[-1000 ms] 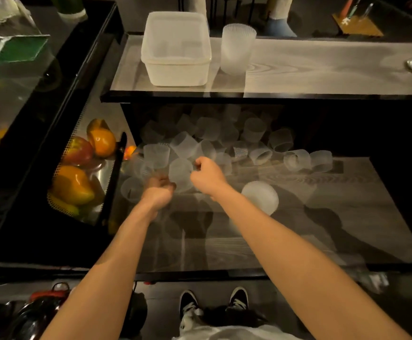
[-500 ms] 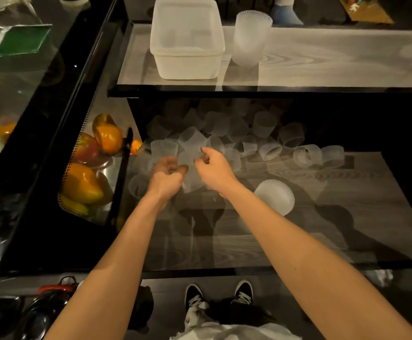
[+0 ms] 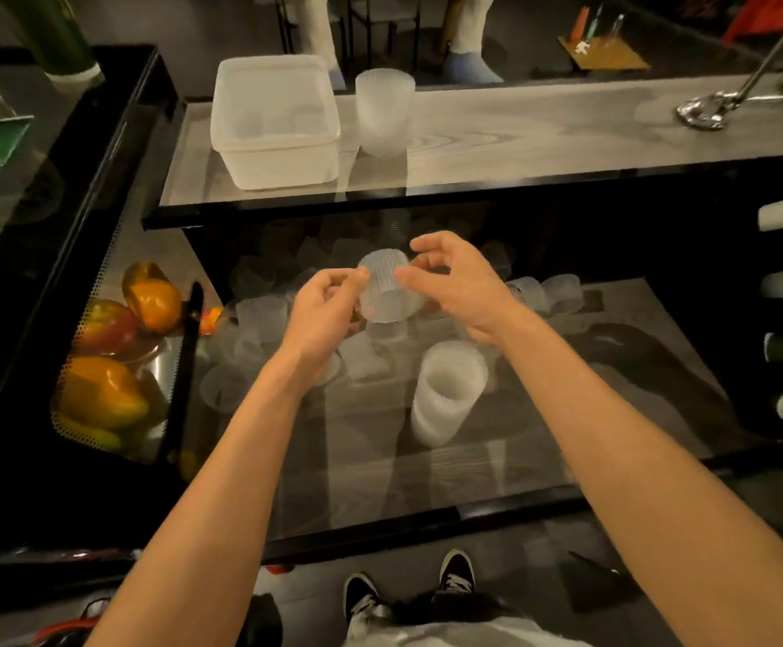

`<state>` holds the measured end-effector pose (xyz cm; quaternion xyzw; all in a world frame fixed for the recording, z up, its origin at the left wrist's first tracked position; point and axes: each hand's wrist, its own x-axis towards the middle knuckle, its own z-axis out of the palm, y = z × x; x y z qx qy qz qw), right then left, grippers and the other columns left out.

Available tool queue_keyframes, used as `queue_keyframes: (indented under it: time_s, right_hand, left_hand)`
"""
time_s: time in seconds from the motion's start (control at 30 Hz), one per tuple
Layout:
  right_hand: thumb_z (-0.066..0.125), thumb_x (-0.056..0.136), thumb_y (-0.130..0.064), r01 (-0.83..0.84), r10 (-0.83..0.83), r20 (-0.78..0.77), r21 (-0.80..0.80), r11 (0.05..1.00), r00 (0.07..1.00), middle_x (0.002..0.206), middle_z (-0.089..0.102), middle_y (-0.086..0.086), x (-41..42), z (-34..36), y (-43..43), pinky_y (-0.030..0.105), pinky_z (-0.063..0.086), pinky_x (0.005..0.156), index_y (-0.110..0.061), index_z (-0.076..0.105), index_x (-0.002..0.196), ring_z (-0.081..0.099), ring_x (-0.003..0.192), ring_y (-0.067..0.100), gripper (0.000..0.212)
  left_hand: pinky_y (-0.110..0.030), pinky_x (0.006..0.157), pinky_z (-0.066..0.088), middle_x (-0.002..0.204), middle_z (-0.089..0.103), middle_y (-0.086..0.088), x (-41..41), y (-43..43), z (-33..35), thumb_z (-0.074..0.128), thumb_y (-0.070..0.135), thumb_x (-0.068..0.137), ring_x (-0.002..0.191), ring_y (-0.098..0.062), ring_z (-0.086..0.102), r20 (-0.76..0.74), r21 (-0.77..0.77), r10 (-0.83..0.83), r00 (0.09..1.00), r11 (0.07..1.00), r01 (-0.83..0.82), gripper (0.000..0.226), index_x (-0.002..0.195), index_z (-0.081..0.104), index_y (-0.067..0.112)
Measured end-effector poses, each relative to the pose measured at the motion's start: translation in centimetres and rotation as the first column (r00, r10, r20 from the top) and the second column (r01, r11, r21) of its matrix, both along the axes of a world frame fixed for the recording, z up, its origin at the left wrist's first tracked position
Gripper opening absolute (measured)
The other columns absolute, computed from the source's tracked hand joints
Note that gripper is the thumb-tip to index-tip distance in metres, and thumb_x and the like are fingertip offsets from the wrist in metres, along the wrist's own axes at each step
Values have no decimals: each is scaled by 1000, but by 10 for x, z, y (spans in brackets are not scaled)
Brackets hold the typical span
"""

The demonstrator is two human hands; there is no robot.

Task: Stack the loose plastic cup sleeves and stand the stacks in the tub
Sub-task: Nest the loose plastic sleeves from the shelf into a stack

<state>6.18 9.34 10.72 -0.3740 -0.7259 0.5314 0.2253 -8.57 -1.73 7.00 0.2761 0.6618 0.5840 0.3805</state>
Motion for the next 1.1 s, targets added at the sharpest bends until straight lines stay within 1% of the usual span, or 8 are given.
queue_keyframes:
  time_s: [0.07, 0.13, 0.23, 0.4, 0.57, 0.87, 1.03, 1.1]
  right_hand:
    - [71, 92, -37, 39, -39, 12, 16, 999, 999, 95, 61, -3, 21, 9, 7, 27, 55, 68, -12, 60, 115, 60, 88, 12, 36]
    - [61, 97, -46, 18, -17, 124, -3, 1000, 992, 87, 58, 1, 39, 18, 12, 28, 54, 63, -2, 58, 110, 59, 75, 13, 46]
    - [47, 101, -55, -69, 99, 286, -114, 991, 953, 97, 66, 16, 61, 21, 13, 32, 50, 62, 0, 60, 113, 70, 71, 21, 58]
    - [42, 102, -54, -95, 185, 362, -253, 963, 914, 103, 67, 26, 80, 8, 13, 30, 52, 60, 4, 60, 106, 76, 75, 27, 61]
    - [39, 106, -47, -122, 242, 387, -310, 943, 890, 108, 71, 22, 86, 3, 13, 30, 56, 65, 8, 61, 113, 76, 82, 30, 59]
    - [41, 106, -33, -216, 317, 447, -262, 941, 836, 107, 72, 20, 88, 6, 17, 28, 57, 66, -6, 63, 109, 77, 80, 25, 34]
    - [44, 105, -29, -292, 384, 567, -250, 923, 729, 98, 71, 16, 88, 4, 24, 28, 53, 67, -2, 63, 102, 73, 77, 19, 33]
    - [44, 104, -25, -258, 339, 574, -221, 940, 745, 88, 66, 11, 86, 2, 25, 26, 48, 63, -6, 62, 95, 65, 75, 19, 28]
  left_hand:
    - [-41, 87, 59, 109, 74, 1, 6, 1, 5, 66, 50, 91, 96, -18, 73, -22, -14, -150, 988, 989, 150, 39, 122, 63, 26]
    - [-30, 75, 54, 101, 74, 3, 13, 2, 10, 66, 37, 96, 88, -14, 71, -11, -20, -293, 956, 956, 293, 32, 124, 63, 22]
    - [-26, 68, 49, 98, 71, 0, 20, 3, 13, 64, 36, 98, 84, -14, 69, -52, -98, -435, 899, 898, 428, 28, 119, 65, 17]
    - [-28, 67, 48, 88, 69, 1, 31, 2, 14, 58, 42, 100, 78, -12, 66, -83, -278, -605, 792, 777, 565, 31, 107, 70, 14]
    - [-26, 67, 47, 83, 70, 2, 32, -2, 18, 60, 50, 97, 75, -12, 64, -83, -316, -598, 797, 775, 548, 36, 90, 76, 19]
    - [-12, 59, 49, 85, 77, 0, 35, -1, 26, 72, 40, 90, 72, -6, 70, -256, -363, -622, 740, 771, 524, 25, 94, 80, 17]
    - [-14, 60, 50, 83, 76, -2, 34, 1, 24, 75, 39, 88, 69, -4, 67, -234, -361, -632, 739, 762, 538, 27, 93, 80, 13]
    - [-21, 66, 56, 85, 75, -1, 31, 2, 18, 72, 46, 88, 72, -5, 67, -245, -343, -581, 776, 801, 491, 28, 96, 79, 19]
